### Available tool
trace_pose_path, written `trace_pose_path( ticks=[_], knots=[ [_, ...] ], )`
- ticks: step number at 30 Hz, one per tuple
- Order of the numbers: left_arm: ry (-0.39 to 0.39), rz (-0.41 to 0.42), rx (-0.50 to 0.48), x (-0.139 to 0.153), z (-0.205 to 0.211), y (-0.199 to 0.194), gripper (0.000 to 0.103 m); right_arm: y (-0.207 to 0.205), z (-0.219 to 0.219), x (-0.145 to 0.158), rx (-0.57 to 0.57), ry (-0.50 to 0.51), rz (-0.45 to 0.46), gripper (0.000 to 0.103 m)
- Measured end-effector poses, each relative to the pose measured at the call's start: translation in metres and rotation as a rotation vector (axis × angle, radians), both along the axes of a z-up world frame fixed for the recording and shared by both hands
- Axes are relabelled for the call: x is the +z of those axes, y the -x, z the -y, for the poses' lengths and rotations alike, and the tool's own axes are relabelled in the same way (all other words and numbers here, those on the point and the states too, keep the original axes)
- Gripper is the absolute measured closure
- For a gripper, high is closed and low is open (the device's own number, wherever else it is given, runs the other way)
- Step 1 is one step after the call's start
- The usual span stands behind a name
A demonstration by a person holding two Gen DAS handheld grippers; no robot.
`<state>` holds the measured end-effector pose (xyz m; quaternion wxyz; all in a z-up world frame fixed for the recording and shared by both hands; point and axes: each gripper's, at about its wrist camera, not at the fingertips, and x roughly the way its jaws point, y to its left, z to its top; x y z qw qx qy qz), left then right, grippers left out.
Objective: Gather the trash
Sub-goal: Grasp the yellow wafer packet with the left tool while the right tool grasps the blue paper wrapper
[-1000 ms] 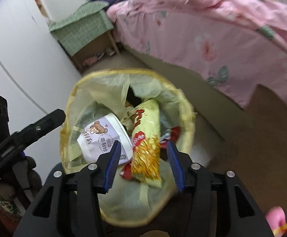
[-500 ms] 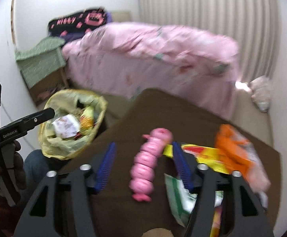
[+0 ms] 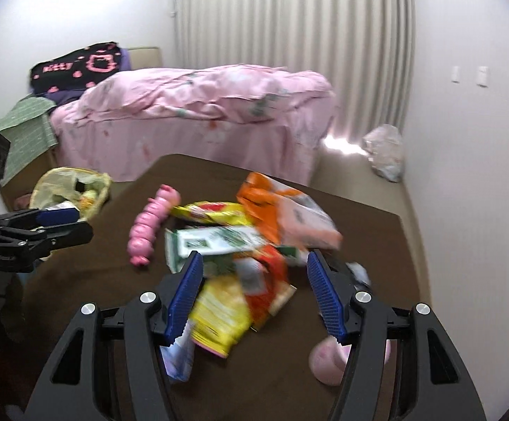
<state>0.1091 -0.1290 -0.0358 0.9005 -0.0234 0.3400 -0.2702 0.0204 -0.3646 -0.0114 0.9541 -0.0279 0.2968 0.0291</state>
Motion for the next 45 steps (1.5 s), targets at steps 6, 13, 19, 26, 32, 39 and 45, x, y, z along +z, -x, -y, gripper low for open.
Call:
trace_pose_path(
  ticks=[6,13,19,26,32,39,45],
  knots=[
    [-0.033,0.053,-0.146,0.009,0.050,-0.014,0.018,0.024,0.019,-0.011,-0.045,-0.028,0.006,0.045],
    [-0.164,-0.052,-0.171,-0.018,0.103,-0.075,0.021,0.048,0.023,-0.021,-0.006,-0.122,-0.005,0.045],
    [-0.187,-0.174,-0.165,-0.044,0.104,-0.084,0.040,0.057,0.011,-0.036,0.023,-0.079,-0.045,0.045],
    [-0.205,-0.162,-0.162,-0.047,0.093,-0.066,0.043,0.043,0.003,-0.051,0.038,-0.157,-0.100,0.045],
    [-0.149,-0.178,-0.150,-0.046,0.071,-0.054,0.043,0.023,-0.016,-0.062,0.093,-0.171,-0.123,0.045],
    [-0.084,-0.188,-0.166,-0.040,0.051,-0.048,0.043,0.011,-0.034,-0.081,0.177,-0.199,-0.189,0.093],
    [-0.002,-0.127,-0.143,-0.027,0.041,-0.054,0.043,0.034,-0.024,-0.070,0.146,-0.197,-0.115,0.097]
  ],
)
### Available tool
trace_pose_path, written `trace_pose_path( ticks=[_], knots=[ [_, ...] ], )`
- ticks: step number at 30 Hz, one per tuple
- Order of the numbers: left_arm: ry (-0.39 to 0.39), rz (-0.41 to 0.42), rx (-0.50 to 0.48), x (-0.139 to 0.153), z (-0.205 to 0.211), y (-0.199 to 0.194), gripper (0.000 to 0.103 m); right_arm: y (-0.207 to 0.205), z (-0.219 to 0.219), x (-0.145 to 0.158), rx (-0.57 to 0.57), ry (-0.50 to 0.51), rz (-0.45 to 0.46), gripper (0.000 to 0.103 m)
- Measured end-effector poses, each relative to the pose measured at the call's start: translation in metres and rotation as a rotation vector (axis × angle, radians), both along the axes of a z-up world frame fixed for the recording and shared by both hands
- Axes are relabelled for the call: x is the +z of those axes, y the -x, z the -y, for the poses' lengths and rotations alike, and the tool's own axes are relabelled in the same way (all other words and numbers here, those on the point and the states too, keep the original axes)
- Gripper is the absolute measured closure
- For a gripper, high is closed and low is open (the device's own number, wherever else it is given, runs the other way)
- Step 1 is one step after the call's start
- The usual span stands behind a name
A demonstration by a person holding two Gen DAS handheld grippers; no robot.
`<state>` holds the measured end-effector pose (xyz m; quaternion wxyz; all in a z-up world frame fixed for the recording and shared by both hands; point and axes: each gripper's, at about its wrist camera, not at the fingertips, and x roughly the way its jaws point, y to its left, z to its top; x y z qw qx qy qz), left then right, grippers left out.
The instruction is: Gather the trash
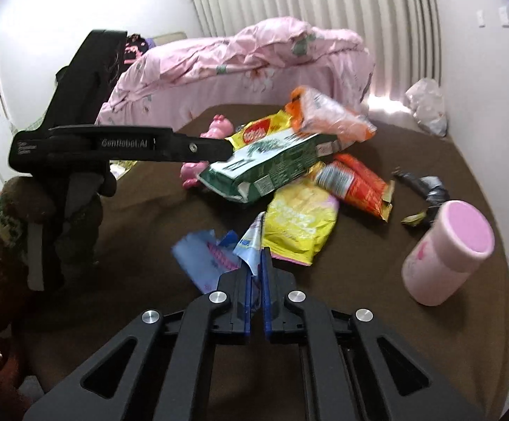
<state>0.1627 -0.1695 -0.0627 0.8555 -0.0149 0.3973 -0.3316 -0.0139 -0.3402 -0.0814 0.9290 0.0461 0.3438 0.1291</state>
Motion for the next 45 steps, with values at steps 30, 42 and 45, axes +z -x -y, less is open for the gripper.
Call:
trace_pose_path(
  ticks=[30,42,45],
  knots=[
    [-0.104,0.040,0.121,0.021,-0.007,-0.048,0.095,0.010,0.014,0.000,-0.043,-0.057,0.008,0.097],
    [-0.056,-0.108,0.076,0.000,-0.052,0.042,0.095,0.014,0.013,-0.003,-0.063,-0.068,-0.026,0.097],
    [-0.053,-0.129,0.089,-0.011,-0.058,0.049,0.095,0.017,0.017,0.002,-0.080,-0.068,-0.019,0.097]
  ],
)
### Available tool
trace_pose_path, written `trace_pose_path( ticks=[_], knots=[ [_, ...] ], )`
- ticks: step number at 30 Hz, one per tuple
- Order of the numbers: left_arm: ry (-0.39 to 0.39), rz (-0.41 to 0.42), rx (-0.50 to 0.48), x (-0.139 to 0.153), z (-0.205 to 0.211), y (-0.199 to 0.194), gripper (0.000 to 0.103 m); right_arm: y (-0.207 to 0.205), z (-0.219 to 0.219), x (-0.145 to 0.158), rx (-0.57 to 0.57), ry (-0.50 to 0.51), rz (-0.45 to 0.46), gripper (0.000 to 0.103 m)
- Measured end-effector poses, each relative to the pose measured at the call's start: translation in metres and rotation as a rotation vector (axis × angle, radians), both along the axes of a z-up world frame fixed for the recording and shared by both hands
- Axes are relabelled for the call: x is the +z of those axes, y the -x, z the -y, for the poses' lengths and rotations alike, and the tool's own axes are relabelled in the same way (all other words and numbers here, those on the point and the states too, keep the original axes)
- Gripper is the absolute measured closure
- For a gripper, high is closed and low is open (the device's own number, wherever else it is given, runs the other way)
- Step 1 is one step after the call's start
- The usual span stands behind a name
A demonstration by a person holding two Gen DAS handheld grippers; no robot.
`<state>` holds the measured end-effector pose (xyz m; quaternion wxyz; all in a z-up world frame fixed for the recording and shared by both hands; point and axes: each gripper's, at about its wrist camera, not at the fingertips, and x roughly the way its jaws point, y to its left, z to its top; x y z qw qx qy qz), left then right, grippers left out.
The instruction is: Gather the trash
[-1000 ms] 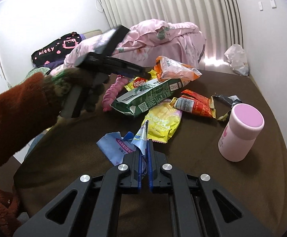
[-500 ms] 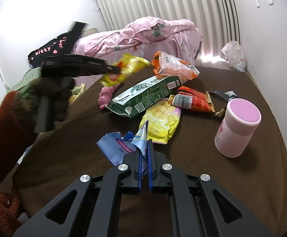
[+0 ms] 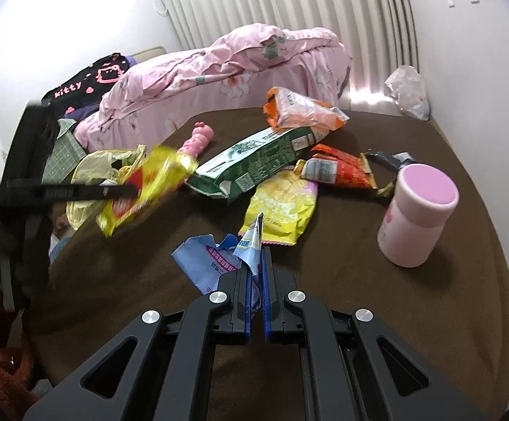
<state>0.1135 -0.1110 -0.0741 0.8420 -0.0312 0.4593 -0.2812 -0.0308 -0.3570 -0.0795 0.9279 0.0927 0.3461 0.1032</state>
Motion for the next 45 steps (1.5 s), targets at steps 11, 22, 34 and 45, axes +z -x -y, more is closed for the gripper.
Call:
trace_pose_path(
  ticks=[11,22,34,45],
  knots=[
    [-0.045,0.095,-0.012,0.015,0.007,0.017,0.040,0.002,0.007,0.000,-0.044,0.050,-0.026,0.097],
    [-0.192,0.065,0.026,-0.012,0.037,0.016,0.049,0.014,0.017,-0.003,-0.042,0.033,-0.030,0.046],
    [-0.097,0.081,0.029,0.001,0.027,0.028,0.066,0.021,0.009,-0.001,-0.045,0.139,-0.033,0.046],
    [-0.083,0.054,0.037,-0.007,0.022,0.028,0.066,-0.005,0.040,-0.019,-0.246,-0.015,-0.130,0.046]
  ],
)
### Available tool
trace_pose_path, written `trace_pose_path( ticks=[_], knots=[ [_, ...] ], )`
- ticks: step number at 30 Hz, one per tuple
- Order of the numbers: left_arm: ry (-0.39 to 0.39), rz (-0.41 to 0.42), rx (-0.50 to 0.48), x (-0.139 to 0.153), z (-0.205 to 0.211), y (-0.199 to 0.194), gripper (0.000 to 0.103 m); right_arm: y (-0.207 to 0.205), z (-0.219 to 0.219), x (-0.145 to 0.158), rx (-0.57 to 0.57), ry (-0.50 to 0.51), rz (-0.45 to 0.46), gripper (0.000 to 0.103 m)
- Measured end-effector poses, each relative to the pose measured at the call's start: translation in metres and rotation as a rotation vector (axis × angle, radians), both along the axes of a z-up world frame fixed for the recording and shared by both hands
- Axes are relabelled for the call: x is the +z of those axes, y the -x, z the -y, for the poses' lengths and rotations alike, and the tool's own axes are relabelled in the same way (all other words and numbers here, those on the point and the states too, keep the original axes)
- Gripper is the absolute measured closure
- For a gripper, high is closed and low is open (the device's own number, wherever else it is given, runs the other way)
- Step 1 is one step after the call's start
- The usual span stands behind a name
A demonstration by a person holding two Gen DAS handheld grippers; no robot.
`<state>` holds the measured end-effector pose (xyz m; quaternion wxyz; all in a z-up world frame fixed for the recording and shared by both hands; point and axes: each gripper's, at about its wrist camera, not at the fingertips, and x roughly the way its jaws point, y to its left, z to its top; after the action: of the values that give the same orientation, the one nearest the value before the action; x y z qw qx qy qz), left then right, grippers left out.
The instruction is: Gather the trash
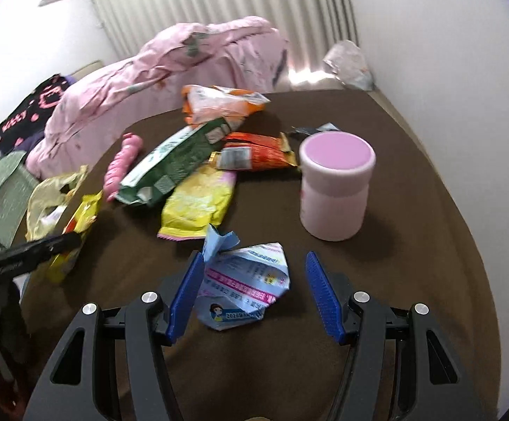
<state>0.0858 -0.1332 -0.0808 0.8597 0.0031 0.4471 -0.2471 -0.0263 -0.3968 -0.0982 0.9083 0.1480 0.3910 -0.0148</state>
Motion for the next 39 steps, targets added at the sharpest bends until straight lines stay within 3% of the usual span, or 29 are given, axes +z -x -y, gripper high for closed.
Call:
trace_pose_path(
  ticks=[6,10,16,30,39],
  knots=[
    [0.011,-0.004,0.000,-0.002,-0.001,0.002,0.066,-0.005,-0.007,-0.010,0.055,-0.048,-0.032,0.050],
    [0.009,-0.001,-0.001,-0.001,-0.001,0.002,0.066,-0.006,-0.013,-0.010,0.079,-0.033,-0.027,0.063],
    [0.025,0.011,0.009,0.005,-0.004,0.004,0.066,0.000,-0.024,0.015,0.120,0.025,0.043,0.096],
    [0.084,0.085,0.055,0.035,-0.035,0.017,0.066,0.013,-0.061,0.071,0.235,0.113,0.175,0.097],
    [0.065,0.185,0.146,0.056,-0.071,0.020,0.066,0.001,-0.098,0.101,0.341,0.166,0.243,0.097]
  ],
)
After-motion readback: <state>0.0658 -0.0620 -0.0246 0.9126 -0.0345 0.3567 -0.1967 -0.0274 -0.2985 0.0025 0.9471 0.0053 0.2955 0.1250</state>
